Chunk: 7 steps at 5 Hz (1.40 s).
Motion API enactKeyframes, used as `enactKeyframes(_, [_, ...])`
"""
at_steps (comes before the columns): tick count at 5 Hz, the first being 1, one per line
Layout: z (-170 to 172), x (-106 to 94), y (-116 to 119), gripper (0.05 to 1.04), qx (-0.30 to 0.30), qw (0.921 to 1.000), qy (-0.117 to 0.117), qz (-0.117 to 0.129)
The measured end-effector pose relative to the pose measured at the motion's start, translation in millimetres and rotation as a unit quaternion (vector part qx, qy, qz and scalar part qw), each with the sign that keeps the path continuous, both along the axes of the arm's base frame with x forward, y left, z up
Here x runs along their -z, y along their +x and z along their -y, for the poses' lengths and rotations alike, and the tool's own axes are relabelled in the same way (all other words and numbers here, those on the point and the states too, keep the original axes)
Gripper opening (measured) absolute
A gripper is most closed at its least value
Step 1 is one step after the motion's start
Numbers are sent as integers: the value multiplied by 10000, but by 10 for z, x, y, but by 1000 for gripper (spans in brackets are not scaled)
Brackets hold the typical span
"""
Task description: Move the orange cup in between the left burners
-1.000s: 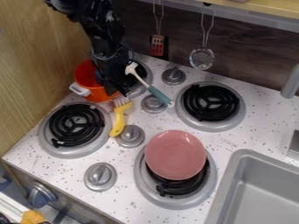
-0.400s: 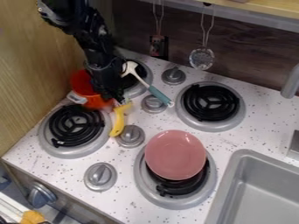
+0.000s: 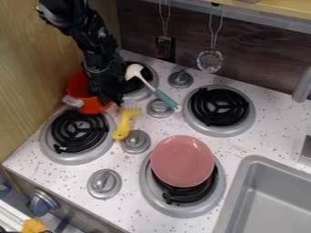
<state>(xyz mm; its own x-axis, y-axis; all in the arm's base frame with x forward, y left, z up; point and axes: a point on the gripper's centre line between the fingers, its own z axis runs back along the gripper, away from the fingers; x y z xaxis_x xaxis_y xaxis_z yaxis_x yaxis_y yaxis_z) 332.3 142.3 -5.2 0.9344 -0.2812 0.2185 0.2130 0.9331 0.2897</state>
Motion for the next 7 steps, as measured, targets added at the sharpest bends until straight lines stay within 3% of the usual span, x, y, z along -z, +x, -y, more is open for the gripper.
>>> enactKeyframes(2, [-56, -21, -8, 843, -183, 9997, 133, -29])
enactKeyframes(3, [-39, -72, -19, 1011, -209, 9995, 232, -74])
enactKeyframes(4, [9, -332, -16, 1008, -250, 9986, 460, -54])
enactKeyframes(5, [140, -477, -92, 1001, -413, 9977, 463, -272])
enactKeyframes(6, [370, -684, -134, 1001, -790, 9959, 317, -310])
enactKeyframes(7, [688, -742, -213, 1001, -932, 9940, -177, -537])
